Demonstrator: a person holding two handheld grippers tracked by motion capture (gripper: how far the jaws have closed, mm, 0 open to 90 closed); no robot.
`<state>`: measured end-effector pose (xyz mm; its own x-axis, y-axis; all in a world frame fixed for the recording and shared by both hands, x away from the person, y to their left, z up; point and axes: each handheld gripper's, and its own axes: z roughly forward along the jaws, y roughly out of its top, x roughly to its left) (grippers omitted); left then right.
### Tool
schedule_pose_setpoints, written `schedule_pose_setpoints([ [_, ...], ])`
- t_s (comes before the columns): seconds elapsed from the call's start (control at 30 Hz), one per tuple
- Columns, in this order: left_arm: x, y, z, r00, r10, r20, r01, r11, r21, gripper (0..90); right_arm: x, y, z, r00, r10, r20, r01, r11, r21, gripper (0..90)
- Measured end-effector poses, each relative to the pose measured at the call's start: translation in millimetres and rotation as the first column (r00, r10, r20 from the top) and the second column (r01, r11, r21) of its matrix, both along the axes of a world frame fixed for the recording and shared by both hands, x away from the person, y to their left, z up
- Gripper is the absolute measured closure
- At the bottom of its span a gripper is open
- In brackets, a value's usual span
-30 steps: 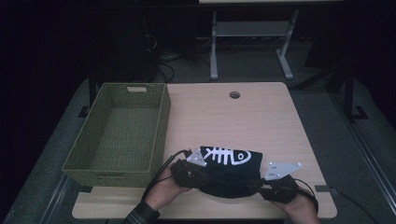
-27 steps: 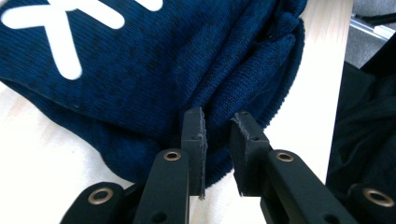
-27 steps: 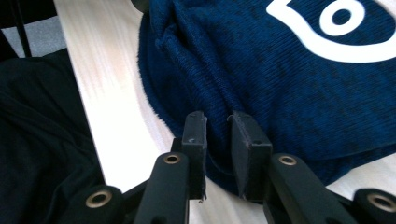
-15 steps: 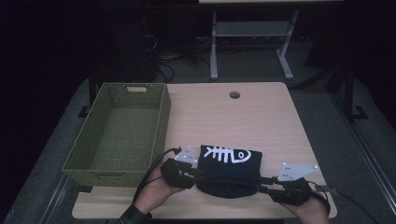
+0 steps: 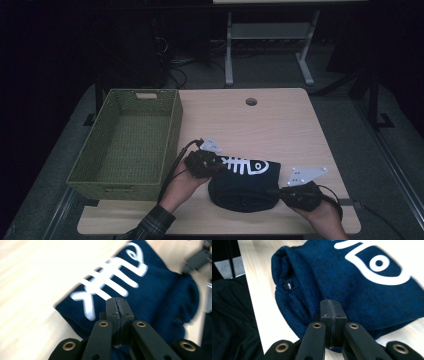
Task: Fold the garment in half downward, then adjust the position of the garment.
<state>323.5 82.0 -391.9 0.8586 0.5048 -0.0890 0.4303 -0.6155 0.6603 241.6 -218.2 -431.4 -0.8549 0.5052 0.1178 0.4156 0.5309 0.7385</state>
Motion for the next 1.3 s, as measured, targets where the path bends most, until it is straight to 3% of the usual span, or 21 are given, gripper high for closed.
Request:
schedule_pose_setpoints([
  [0.33, 31.2, -24.3, -32.9, 0.9991, 0.015, -0.039, -0.011, 0.9963, 0.085, 89.1, -6.3, 14.0, -16.3, 0.9987, 0.050, -0.011, -0.050, 0.998, -0.037, 89.9],
  [0.73, 48.6, -40.0, -47.8, 0.9980, -0.013, -0.063, 0.018, 0.9957, 0.091, 89.5, -11.3, 42.1, -22.2, 0.9923, 0.123, 0.017, -0.122, 0.991, -0.056, 90.0],
  [1.03, 43.8, -34.3, -40.7, 0.9985, -0.010, -0.055, 0.013, 0.9981, 0.060, 88.0, -12.0, 43.8, -21.4, 0.9915, 0.130, 0.006, -0.129, 0.991, -0.043, 89.9],
  [1.2, 33.6, -25.9, -27.3, 0.9982, -0.017, -0.058, 0.019, 0.9991, 0.038, 86.2, -12.5, 35.4, -10.5, 0.9937, 0.104, 0.043, -0.103, 0.995, -0.013, 87.3],
  [1.23, 30.3, -25.0, -25.7, 0.9983, -0.001, -0.058, 0.002, 0.9998, 0.017, 85.8, -12.5, 32.9, -8.2, 0.9940, 0.096, 0.053, -0.096, 0.995, -0.005, 86.7],
  [1.3, 26.2, -19.9, -21.6, 0.9983, -0.003, -0.058, 0.005, 0.9998, 0.021, 84.3, -12.2, 27.2, -4.3, 0.9944, 0.077, 0.073, -0.077, 0.997, -0.001, 84.6],
])
